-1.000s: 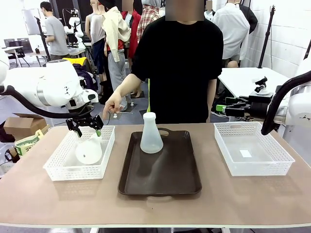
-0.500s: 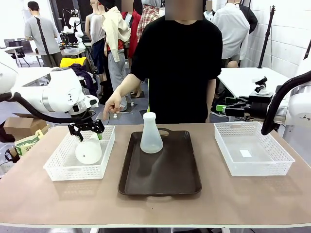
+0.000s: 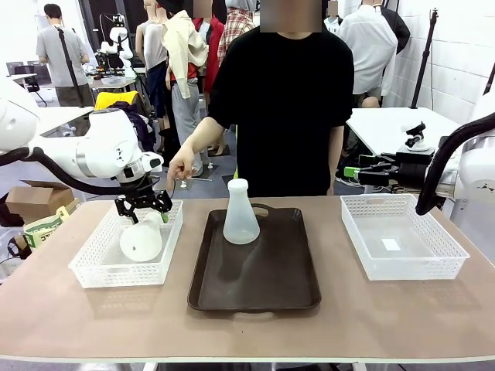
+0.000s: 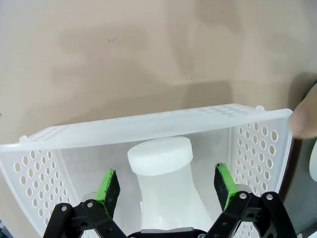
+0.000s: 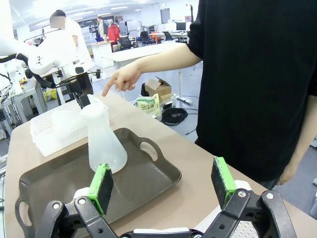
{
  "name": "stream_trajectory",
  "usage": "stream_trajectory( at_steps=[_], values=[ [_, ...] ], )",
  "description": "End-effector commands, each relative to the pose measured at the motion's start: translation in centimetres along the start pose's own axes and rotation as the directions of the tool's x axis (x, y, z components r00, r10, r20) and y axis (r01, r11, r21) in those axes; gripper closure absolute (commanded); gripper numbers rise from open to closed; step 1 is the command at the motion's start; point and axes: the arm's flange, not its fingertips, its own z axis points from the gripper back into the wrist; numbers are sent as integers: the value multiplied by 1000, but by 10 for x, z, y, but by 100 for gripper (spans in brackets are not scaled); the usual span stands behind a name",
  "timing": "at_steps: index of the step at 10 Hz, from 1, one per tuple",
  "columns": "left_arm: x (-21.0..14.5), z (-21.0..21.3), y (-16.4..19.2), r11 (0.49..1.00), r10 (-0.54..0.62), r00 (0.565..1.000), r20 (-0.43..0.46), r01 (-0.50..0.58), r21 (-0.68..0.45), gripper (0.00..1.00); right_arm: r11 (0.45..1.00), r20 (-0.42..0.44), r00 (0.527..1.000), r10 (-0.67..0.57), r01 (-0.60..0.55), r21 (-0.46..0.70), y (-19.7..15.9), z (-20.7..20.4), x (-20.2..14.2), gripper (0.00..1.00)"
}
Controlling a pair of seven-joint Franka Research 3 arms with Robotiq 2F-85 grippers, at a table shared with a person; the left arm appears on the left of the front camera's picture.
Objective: Prepare the laboratory tools.
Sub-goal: Pick up the Big flask that the person points to.
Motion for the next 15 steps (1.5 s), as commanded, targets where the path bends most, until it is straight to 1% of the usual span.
stream_trajectory(
  at_steps=[1, 2, 3, 7, 8, 12, 13, 14, 15],
  values=[
    [10, 1, -3, 1000, 17, 1000, -15, -17, 17, 0, 1000, -17, 1000, -6, 6, 1, 0, -1, 1, 0],
    [12, 2, -4, 999, 30, 999, -27, -29, 13, 0, 1000, -17, 1000, -6, 6, 1, 0, -1, 1, 0],
    [14, 4, -4, 998, 55, 998, -36, -55, 8, 13, 1000, -17, 1000, -6, 6, 1, 0, -1, 1, 0],
    [15, 5, -1, 995, 100, 994, -53, -100, 12, 88, 1000, -17, 1000, -6, 6, 1, 0, -1, 1, 0],
    [16, 3, 2, 994, 107, 992, -61, -106, 16, 100, 1000, -17, 1000, -6, 6, 1, 0, -1, 1, 0],
    [15, -4, 5, 995, 100, 992, -71, -99, 18, 100, 1000, -17, 1000, -6, 6, 1, 0, -1, 1, 0],
    [14, -3, 6, 995, 103, 991, -88, -104, -3, 100, 1000, -17, 1000, -6, 6, 1, 0, -1, 1, 0],
    [11, 5, 6, 997, 81, 996, -49, -80, 11, 100, 1000, -17, 1000, -6, 6, 1, 0, -1, 1, 0],
    [11, 5, 6, 997, 81, 996, -49, -80, 11, 100, 1000, -17, 1000, -6, 6, 1, 0, -1, 1, 0]
  ],
)
